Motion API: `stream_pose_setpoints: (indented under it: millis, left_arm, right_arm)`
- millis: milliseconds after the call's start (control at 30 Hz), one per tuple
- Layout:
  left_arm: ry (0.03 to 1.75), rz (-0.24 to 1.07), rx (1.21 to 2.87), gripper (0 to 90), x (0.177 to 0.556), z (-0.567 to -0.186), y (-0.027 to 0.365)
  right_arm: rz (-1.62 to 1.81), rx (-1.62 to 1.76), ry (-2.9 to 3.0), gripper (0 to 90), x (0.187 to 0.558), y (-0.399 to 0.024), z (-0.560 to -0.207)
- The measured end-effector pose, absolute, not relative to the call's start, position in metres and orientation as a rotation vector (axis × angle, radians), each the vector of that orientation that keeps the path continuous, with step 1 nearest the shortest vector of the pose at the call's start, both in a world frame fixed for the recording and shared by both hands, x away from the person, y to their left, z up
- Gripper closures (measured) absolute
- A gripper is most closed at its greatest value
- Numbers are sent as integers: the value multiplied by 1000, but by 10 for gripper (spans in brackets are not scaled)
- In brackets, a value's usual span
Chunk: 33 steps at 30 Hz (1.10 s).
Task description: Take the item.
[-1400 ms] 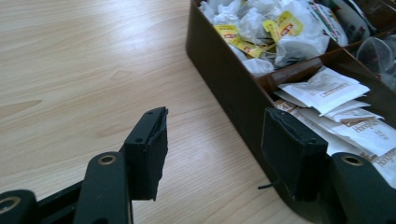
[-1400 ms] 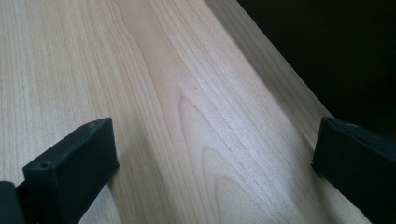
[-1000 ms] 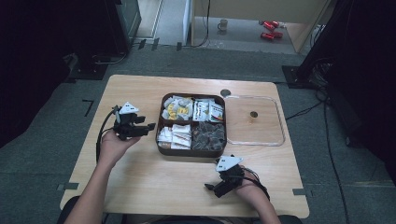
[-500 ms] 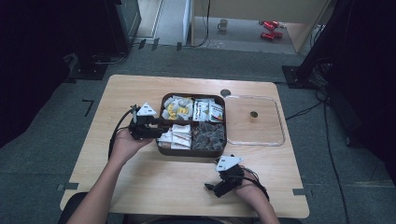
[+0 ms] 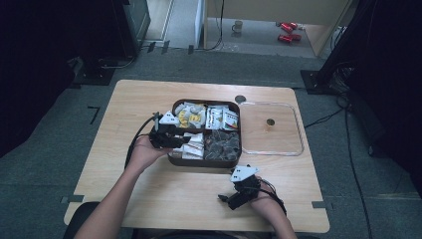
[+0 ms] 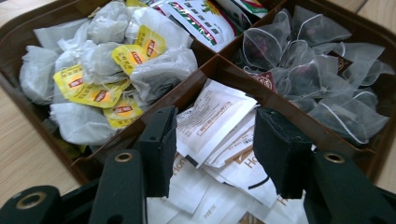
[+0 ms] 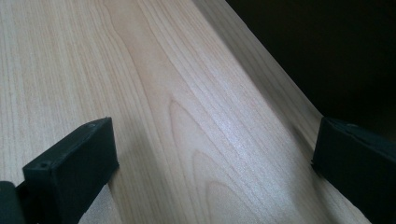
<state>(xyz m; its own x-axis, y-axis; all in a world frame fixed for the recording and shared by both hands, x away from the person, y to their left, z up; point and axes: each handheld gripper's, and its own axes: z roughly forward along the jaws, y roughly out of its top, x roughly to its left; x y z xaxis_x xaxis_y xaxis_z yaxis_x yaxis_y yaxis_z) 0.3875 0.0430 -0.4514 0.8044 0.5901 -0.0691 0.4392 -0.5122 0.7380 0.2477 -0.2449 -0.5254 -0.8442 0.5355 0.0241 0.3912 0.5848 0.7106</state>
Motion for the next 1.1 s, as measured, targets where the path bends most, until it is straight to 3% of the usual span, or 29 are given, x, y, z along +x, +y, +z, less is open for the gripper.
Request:
stream_pose_setpoints:
  millis: [633, 1100]
  left_arm:
    - [665, 267, 2277, 508, 392, -468, 20]
    - [709, 228, 2269, 561, 404, -466, 22]
  right_arm:
    - [1099, 807, 2604, 0, 244, -247, -525]
    - [1098, 812, 2603, 0, 243, -247, -525]
